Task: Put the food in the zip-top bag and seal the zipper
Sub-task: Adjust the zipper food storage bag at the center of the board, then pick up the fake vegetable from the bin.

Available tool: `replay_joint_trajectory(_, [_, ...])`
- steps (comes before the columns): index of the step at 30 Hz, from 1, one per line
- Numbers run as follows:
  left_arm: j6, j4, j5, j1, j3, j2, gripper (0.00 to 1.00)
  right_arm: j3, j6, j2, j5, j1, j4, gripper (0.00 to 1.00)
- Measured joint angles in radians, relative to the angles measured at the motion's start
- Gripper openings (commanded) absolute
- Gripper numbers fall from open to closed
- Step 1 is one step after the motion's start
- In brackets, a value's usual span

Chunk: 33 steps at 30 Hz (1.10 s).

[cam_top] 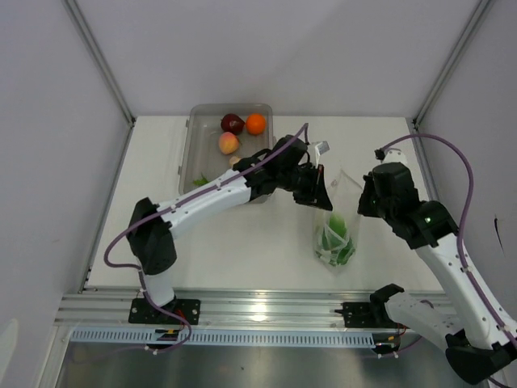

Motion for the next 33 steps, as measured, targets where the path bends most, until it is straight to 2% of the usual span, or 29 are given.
replay_joint_trajectory(2, [0.007, -0.017, -0.011, 0.003, 0.0, 0.051, 0.06, -0.022, 0.0, 0.039, 0.0, -0.002, -0.005, 0.0])
replay_joint_trajectory(5, [0.019, -0.05, -0.026, 0.007, 0.002, 0.088, 0.16, -0.023, -0.001, 0.057, 0.0, -0.002, -0.003, 0.0])
replay_joint_trajectory(6, [0.027, -0.061, -0.033, 0.009, 0.007, 0.09, 0.28, -0.021, -0.001, 0.055, 0.0, -0.002, -0.003, 0.0])
replay_joint_trajectory(9, [0.049, -0.074, -0.048, 0.014, 0.035, 0.087, 0.5, -0.006, -0.002, 0.053, 0.001, -0.003, -0.003, 0.0])
replay_joint_trajectory(11, [0.061, -0.075, -0.065, 0.018, 0.042, 0.069, 0.62, 0.006, -0.004, 0.053, 0.002, -0.003, -0.004, 0.0])
replay_joint_trajectory(12, [0.065, -0.077, -0.072, 0.02, 0.042, 0.056, 0.76, 0.011, -0.006, 0.053, 0.002, -0.003, -0.003, 0.0])
replay_joint_trajectory(14, [0.072, -0.079, -0.088, 0.023, 0.042, 0.031, 0.96, 0.019, -0.009, 0.054, 0.002, -0.003, -0.005, 0.0])
replay_joint_trajectory(15, [0.08, -0.081, -0.101, 0.026, 0.04, 0.014, 0.99, 0.025, -0.01, 0.056, 0.002, -0.003, -0.009, 0.0])
replay_joint_trajectory(20, [0.086, -0.093, -0.211, 0.056, -0.015, -0.138, 1.0, 0.053, -0.013, 0.076, 0.002, -0.005, -0.01, 0.0])
replay_joint_trajectory(26, [0.072, -0.136, -0.37, 0.185, -0.081, -0.289, 1.0, 0.055, -0.013, 0.087, 0.001, -0.006, -0.01, 0.0])
replay_joint_trajectory(29, [0.043, -0.175, -0.473, 0.256, -0.115, -0.304, 1.0, 0.055, -0.013, 0.095, -0.003, -0.008, -0.008, 0.0])
replay_joint_trajectory(33, [0.033, -0.233, -0.503, 0.357, -0.117, -0.25, 0.99, 0.055, -0.013, 0.099, -0.021, -0.008, 0.001, 0.0])
